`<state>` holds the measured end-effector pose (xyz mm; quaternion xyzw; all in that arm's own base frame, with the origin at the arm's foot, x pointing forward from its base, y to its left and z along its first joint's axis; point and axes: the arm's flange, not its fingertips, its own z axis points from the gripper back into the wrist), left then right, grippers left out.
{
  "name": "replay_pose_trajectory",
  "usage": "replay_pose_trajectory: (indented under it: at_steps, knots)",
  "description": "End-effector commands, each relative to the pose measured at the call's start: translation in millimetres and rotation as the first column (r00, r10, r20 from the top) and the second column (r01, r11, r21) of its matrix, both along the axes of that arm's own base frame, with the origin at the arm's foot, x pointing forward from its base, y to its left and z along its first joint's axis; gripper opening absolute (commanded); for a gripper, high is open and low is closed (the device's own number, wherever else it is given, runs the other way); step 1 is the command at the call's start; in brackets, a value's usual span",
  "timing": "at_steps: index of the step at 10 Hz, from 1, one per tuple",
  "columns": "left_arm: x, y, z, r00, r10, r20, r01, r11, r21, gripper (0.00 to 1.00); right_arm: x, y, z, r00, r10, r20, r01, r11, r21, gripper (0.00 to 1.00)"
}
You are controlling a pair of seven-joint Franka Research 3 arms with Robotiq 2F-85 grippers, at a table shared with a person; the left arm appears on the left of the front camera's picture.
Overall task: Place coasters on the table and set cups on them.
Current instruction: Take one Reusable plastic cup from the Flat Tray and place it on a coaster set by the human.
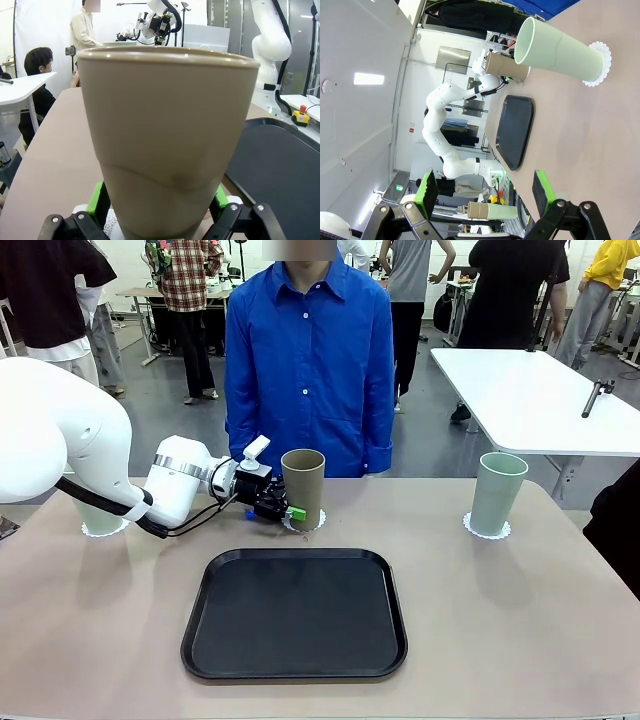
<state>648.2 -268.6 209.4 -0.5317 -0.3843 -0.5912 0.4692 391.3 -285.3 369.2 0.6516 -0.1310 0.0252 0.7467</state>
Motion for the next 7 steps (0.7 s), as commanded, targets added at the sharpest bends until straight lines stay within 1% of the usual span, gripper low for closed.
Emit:
replay_pose_trajectory:
  at_steps: [1, 3, 7]
  knots:
    - [4.5, -1.2, -0.9, 0.999, -0.034, -0.002, 0.034, 0.999, 0.01, 1.0, -0.6, 0.8, 0.9, 1.0, 0.004, -0.004, -0.004, 1.0, 0.003, 1.0]
    - [5.1, -0.8, 0.9, 0.998, -0.054, -0.017, 0.054, 0.998, 0.021, 1.0, -0.6, 0.8, 0.9, 1.0, 0.004, -0.004, -0.004, 1.0, 0.003, 1.0]
    - [7.2, 2.0, 2.2, 0.998, -0.05, -0.035, 0.051, 0.998, 0.029, 1.0, -0.6, 0.8, 0.9, 1.0, 0.004, -0.004, -0.004, 1.0, 0.003, 1.0]
